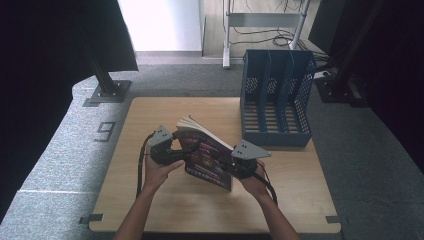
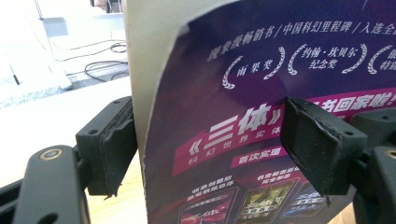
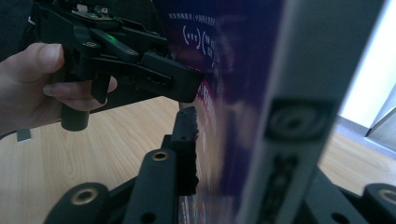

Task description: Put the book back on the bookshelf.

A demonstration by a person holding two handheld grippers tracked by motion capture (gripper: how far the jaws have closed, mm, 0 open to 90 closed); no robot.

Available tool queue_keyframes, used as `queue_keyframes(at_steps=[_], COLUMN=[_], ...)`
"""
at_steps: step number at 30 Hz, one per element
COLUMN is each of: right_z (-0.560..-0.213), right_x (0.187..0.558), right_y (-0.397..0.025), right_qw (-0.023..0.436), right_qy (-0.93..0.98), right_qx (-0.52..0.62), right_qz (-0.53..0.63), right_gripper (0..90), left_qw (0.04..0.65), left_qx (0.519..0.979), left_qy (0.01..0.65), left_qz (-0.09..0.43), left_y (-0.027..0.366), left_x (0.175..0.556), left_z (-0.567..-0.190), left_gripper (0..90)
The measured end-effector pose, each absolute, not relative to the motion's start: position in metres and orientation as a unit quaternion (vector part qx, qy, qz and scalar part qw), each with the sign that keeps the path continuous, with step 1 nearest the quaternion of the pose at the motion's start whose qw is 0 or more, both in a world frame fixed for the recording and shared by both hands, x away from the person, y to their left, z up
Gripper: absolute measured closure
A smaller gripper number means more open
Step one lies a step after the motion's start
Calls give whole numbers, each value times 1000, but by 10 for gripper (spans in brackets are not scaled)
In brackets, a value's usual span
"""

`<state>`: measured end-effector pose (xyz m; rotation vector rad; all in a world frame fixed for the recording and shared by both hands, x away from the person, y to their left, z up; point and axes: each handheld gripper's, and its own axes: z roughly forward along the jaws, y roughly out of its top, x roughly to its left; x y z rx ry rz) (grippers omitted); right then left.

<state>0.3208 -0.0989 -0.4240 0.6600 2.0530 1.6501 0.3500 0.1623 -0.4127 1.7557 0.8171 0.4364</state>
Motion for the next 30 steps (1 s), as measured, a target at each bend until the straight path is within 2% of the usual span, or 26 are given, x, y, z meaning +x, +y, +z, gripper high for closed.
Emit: queue_keyframes(at_steps=[6, 19, 30], right_z=[-423, -423, -424], right_x=[323, 323, 323], right_y=[-96, -99, -100], right_qw=[215, 204, 214], right_qy=[741, 735, 729], right_qx=[249, 262, 272], right_qz=[585, 591, 590], right_gripper=[810, 814, 815], left_qw=[548, 534, 520], left_qx=[740, 741, 744], left_qy=[346, 360, 377], left_qz=[184, 191, 184], left_y=[164, 175, 188], left_x=[348, 335, 322], left_z=[-414, -431, -455], left_gripper=[211, 214, 213])
